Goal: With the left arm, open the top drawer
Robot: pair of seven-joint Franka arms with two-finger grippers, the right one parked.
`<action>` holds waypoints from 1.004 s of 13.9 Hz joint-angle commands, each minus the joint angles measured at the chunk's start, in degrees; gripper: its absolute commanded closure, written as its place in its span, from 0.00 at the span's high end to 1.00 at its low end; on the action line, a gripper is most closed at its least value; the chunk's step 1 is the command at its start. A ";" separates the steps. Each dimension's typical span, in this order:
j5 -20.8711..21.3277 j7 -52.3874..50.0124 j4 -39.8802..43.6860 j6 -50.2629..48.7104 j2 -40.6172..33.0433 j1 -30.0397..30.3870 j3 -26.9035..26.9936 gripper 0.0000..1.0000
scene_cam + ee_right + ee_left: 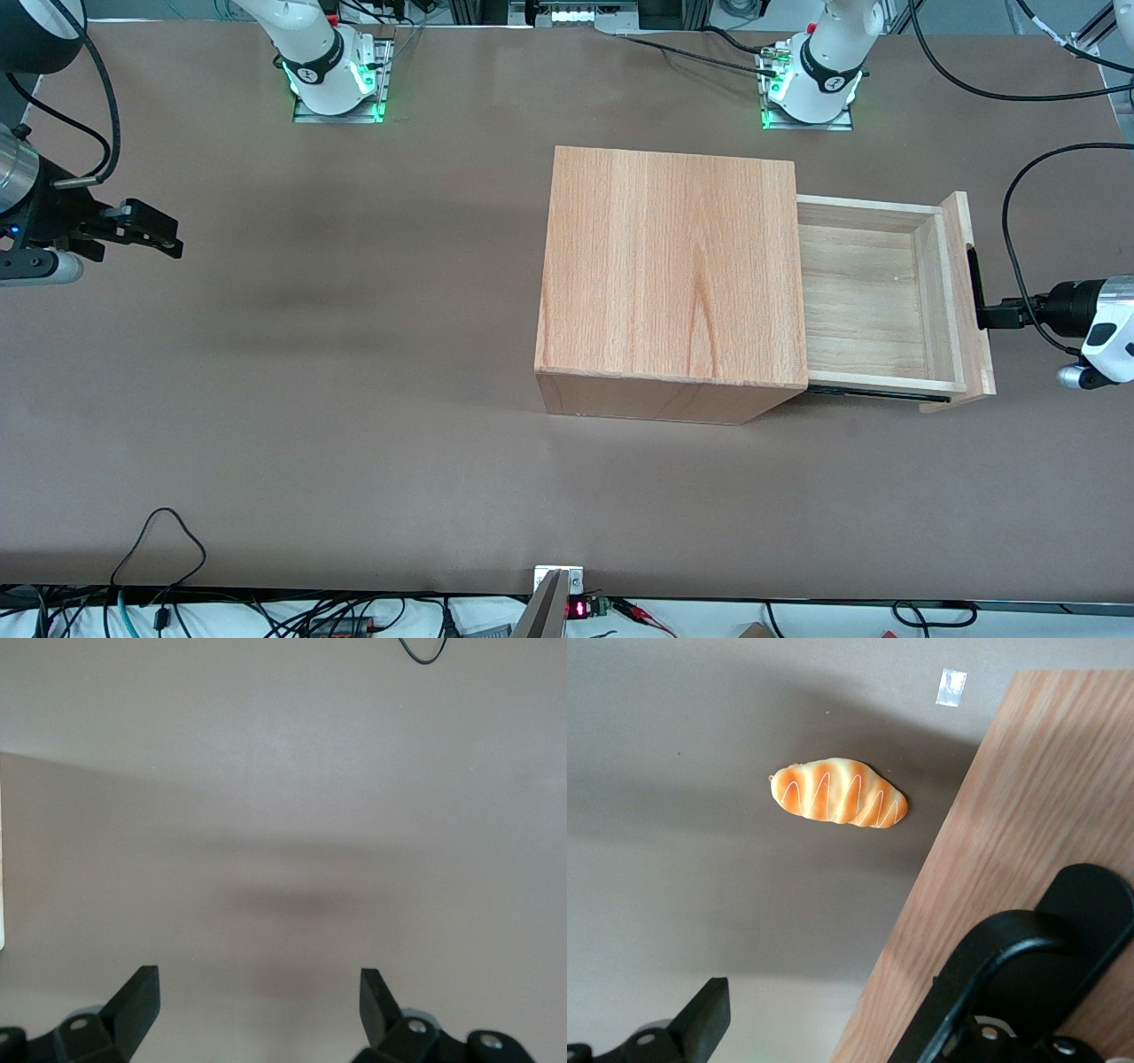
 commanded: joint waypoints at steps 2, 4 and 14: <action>2.52 -2.12 4.47 1.39 2.28 -0.41 -0.31 1.00; 2.26 -2.12 4.56 1.12 2.02 -0.41 -0.48 1.00; 0.94 -2.21 7.37 -3.36 1.93 -0.24 -0.40 1.00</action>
